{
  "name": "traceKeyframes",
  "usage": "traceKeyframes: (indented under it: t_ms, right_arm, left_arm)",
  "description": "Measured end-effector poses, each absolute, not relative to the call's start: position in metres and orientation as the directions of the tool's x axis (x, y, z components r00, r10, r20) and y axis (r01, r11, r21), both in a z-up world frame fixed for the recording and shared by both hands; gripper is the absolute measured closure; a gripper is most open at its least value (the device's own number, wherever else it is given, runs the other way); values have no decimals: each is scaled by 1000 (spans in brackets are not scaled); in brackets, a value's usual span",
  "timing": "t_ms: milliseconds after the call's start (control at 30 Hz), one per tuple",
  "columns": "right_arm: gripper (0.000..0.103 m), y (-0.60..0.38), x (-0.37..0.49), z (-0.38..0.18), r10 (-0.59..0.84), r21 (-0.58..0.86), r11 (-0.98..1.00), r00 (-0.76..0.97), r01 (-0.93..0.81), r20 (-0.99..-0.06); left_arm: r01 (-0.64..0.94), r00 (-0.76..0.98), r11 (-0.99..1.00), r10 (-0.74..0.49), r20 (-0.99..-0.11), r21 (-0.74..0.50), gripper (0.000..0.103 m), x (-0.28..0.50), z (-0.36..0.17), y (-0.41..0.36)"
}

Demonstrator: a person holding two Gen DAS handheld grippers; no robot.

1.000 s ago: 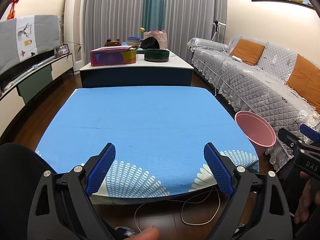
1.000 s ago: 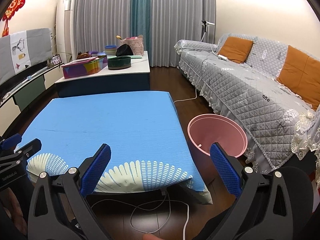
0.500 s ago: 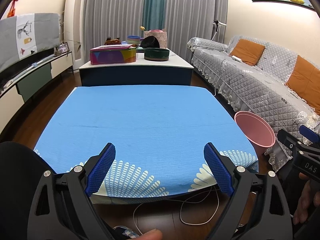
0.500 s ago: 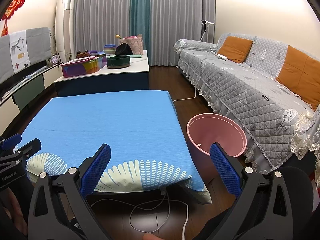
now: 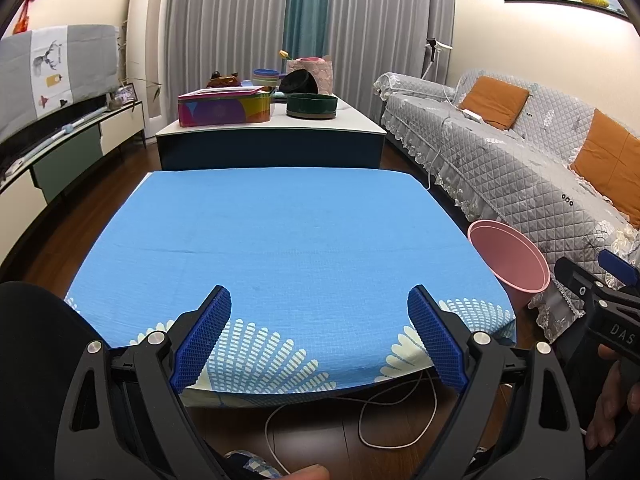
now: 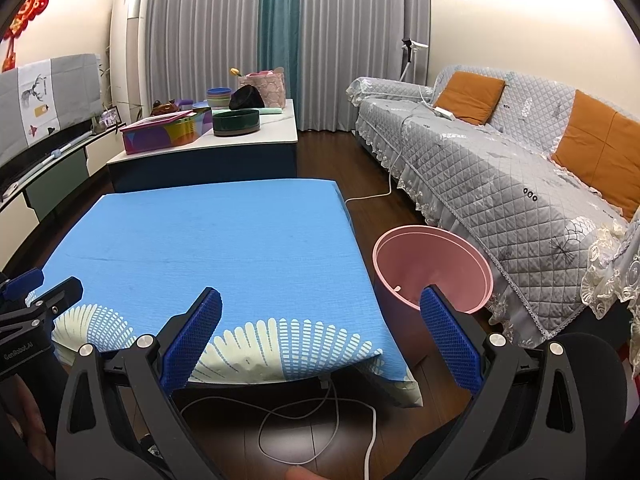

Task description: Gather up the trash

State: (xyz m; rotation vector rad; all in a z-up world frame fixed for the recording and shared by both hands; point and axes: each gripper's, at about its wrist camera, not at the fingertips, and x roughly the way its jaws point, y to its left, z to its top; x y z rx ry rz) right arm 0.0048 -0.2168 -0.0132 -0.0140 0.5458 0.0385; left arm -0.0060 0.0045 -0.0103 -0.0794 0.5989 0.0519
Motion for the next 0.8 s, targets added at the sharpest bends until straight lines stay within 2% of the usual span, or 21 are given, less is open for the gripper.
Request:
traceKeyframes:
  t_ms: [800]
  right_arm:
    - [5, -217, 6, -17, 34, -7, 999, 850, -44, -526]
  left_arm:
    - [-82, 816, 994, 29, -577, -66, 16, -7, -17, -3]
